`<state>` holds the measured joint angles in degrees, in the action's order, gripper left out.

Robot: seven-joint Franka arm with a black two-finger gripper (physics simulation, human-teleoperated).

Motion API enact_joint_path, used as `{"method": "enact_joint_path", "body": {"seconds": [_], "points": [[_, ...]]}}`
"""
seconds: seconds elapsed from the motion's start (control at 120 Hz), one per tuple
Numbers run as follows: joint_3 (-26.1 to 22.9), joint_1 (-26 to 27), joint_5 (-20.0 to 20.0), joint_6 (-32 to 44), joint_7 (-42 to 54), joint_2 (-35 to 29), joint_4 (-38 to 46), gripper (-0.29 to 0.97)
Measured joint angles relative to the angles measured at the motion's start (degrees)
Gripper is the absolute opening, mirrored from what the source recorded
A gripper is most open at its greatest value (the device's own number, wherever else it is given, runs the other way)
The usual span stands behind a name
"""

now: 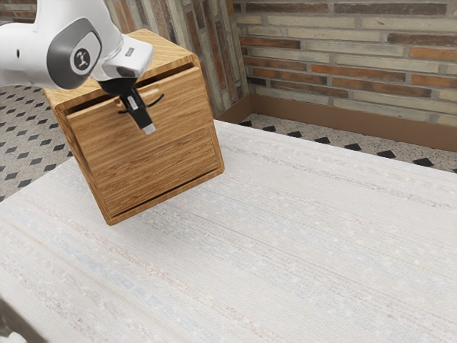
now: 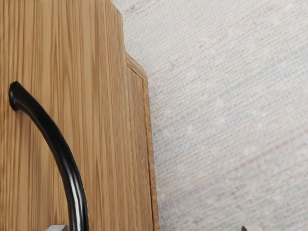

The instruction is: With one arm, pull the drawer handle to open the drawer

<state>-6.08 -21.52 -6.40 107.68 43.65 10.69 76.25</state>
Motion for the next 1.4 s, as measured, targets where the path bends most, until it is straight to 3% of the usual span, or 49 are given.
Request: {"method": "enact_joint_path", "body": {"seconds": [0.533,0.775,1.117,1.4], "points": [[-0.3,3.1,0.0,2.5,-4.7,-7.3,9.6,0.3],[-0.6,3.6,0.1,4.8,-6.7,-8.7,12.4,0.48],[-0.8,5.9,0.1,6.2,-9.3,-12.6,16.9,0.36],[-0.3,8.0,-0.3,6.6,-11.4,-14.3,19.1,0.43]]}}
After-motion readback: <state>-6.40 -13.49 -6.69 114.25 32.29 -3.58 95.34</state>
